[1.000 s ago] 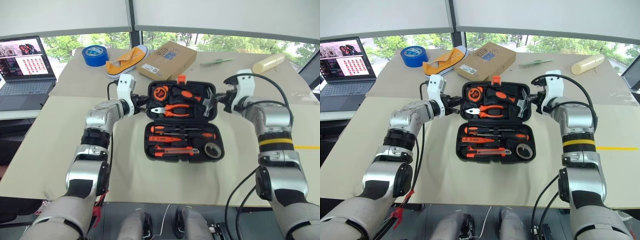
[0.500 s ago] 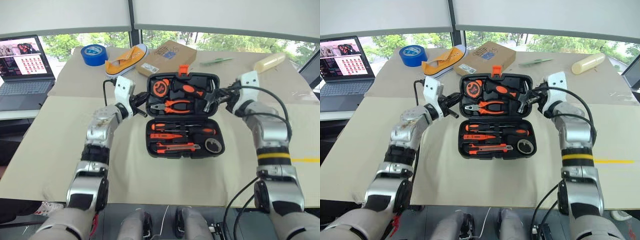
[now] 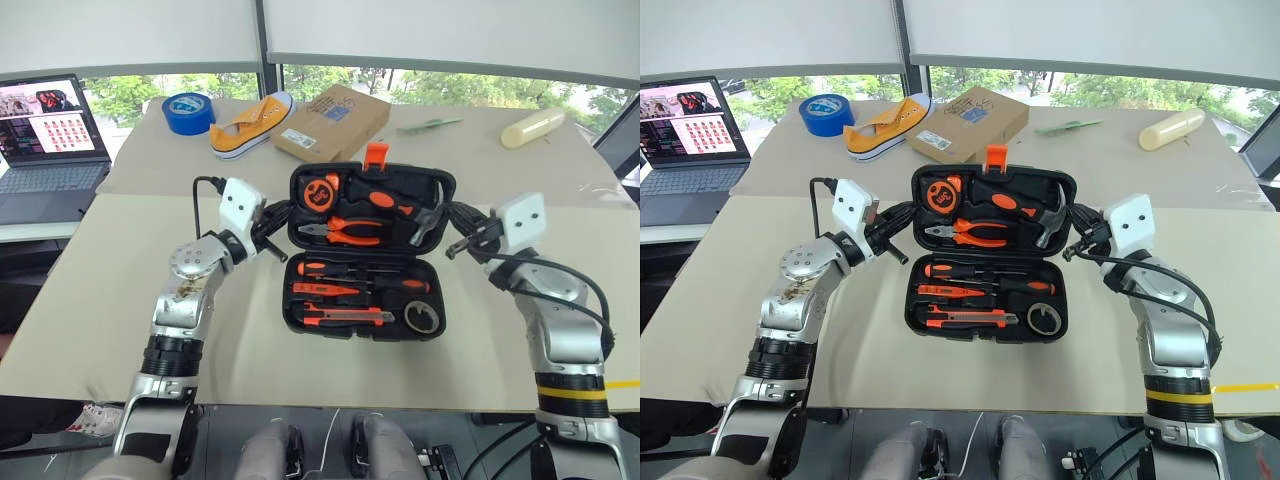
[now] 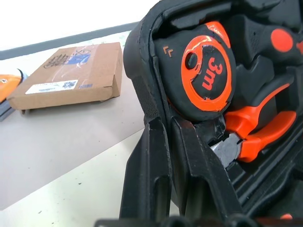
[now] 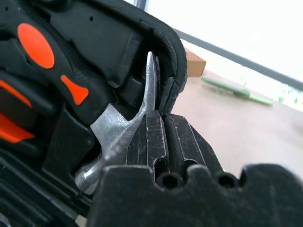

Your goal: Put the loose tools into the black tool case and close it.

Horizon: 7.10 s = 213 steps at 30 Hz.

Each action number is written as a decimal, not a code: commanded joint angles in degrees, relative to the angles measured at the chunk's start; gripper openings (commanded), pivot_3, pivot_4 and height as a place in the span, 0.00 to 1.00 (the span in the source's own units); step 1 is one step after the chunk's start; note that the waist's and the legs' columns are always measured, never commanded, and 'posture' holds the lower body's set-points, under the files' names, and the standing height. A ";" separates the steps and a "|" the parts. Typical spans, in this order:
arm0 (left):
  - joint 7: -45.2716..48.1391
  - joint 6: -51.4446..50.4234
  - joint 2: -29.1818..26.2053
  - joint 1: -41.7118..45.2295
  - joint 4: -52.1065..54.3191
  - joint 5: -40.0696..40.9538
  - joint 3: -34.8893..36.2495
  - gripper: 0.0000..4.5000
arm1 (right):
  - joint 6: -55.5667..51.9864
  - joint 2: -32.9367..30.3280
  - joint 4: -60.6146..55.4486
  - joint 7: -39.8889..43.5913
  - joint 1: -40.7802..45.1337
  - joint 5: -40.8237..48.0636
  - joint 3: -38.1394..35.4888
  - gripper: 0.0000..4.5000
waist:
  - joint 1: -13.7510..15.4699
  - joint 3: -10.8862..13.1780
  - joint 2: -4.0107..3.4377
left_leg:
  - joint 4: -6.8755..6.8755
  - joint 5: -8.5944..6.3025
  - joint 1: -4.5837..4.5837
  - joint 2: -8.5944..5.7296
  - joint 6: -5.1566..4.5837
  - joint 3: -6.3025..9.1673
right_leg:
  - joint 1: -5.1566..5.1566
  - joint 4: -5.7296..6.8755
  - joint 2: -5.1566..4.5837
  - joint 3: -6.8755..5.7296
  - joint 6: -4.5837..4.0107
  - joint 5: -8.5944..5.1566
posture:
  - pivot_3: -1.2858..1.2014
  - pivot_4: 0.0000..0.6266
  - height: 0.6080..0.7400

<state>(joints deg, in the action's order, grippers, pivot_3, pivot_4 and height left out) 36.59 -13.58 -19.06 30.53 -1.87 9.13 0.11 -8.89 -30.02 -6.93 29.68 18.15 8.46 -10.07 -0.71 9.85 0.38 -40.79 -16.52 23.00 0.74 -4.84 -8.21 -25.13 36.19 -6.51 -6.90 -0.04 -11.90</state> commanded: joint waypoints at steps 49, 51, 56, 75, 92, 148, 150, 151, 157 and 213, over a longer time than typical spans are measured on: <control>21.30 -1.62 -19.05 3.40 -6.11 3.67 -4.21 0.90 | 1.16 -20.11 -36.56 38.47 -60.28 12.19 -17.19 0.00 | 3.19 -1.14 1.07 | -0.05 -0.74 -0.98 0.15 0.50 0.23 | 0.91 -0.13 -0.02 1.00 0.29 -0.56 | 0.52 0.24 0.93; 22.92 2.36 -16.62 7.96 -11.29 0.65 -8.05 0.90 | -0.65 -22.30 -36.97 39.75 -58.02 13.05 -14.16 0.00 | 3.52 -1.14 1.06 | -0.08 -0.73 -0.94 0.08 0.48 0.22 | 0.93 -0.13 -0.04 0.98 0.33 -0.52 | 0.52 0.24 0.93; 25.95 11.19 -10.70 16.16 -22.16 -4.05 -13.76 0.50 | -4.83 -25.75 -40.20 39.31 -51.82 15.30 -7.12 0.00 | 2.98 -1.14 1.07 | -0.13 -0.44 -0.83 0.08 -0.06 0.22 | 0.84 -0.13 0.02 0.99 -0.06 -0.30 | 0.52 0.24 0.93; 39.57 12.41 -9.74 16.46 -20.88 -5.72 -19.12 0.25 | -10.52 -18.77 -33.72 22.55 -38.47 9.70 -0.69 0.00 | 1.84 -1.12 1.11 | -0.36 -0.48 -0.72 0.14 -0.16 0.29 | 0.82 -0.10 -0.03 0.94 0.03 -0.34 | 0.52 0.24 0.93; 41.79 3.92 -13.24 13.08 -13.29 -3.52 -17.99 0.25 | -6.04 -17.38 -23.20 20.27 -34.45 5.78 -2.72 0.00 | 1.44 -1.16 1.04 | -0.30 -0.47 -0.81 0.14 -0.14 0.25 | 0.87 -0.06 0.00 1.01 0.24 -0.48 | 0.52 0.24 0.93; 32.81 16.70 1.74 17.69 -21.35 -12.60 -28.35 0.25 | -14.80 -9.64 -23.22 11.59 -23.70 1.34 13.73 0.00 | 2.76 -1.25 0.84 | -0.53 -0.63 -0.64 0.09 -0.55 0.26 | 0.89 -0.10 -0.44 0.86 0.18 -0.33 | 0.52 0.24 0.93; 32.72 17.20 1.93 17.50 -21.59 -12.99 -28.66 0.25 | -15.35 -8.43 -23.95 10.84 -23.15 2.02 12.95 0.00 | 2.70 -1.25 0.84 | -0.54 -0.63 -0.65 0.09 -0.55 0.26 | 0.89 -0.10 -0.44 0.86 0.18 -0.33 | 0.52 0.24 0.93; 32.67 17.43 2.03 17.43 -21.76 -13.13 -28.78 0.25 | -15.98 -8.00 -24.37 10.63 -22.93 2.48 12.56 0.00 | 2.64 -1.25 0.84 | -0.54 -0.62 -0.65 0.09 -0.54 0.26 | 0.89 -0.09 -0.43 0.87 0.19 -0.33 | 0.52 0.24 0.93; 32.40 18.47 2.58 17.72 -22.80 -13.54 -28.86 0.25 | -17.58 -9.75 -27.13 12.16 -25.12 3.88 10.72 0.00 | 2.13 -1.25 0.83 | -0.52 -0.61 -0.65 0.09 -0.53 0.27 | 0.87 -0.09 -0.44 0.87 0.18 -0.33 | 0.52 0.24 0.93; 31.85 23.58 3.91 18.96 -27.04 -15.15 -29.40 0.25 | -19.56 -10.79 -26.10 10.37 -26.81 4.99 14.19 0.00 | 2.38 -1.30 0.80 | -0.52 -0.73 -0.63 0.08 -0.71 0.32 | 0.91 -0.21 -0.57 0.81 0.41 -0.43 | 0.52 0.24 0.93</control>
<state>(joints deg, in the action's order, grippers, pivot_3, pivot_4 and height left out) 68.23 10.12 -14.63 50.17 -26.36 -2.82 -27.27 -30.44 -41.24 -32.87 40.83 -9.64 14.49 3.83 1.67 8.55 1.18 -41.30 -17.25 22.37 0.82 -5.54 -7.89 -24.22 35.98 -7.09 -6.09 0.37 -12.32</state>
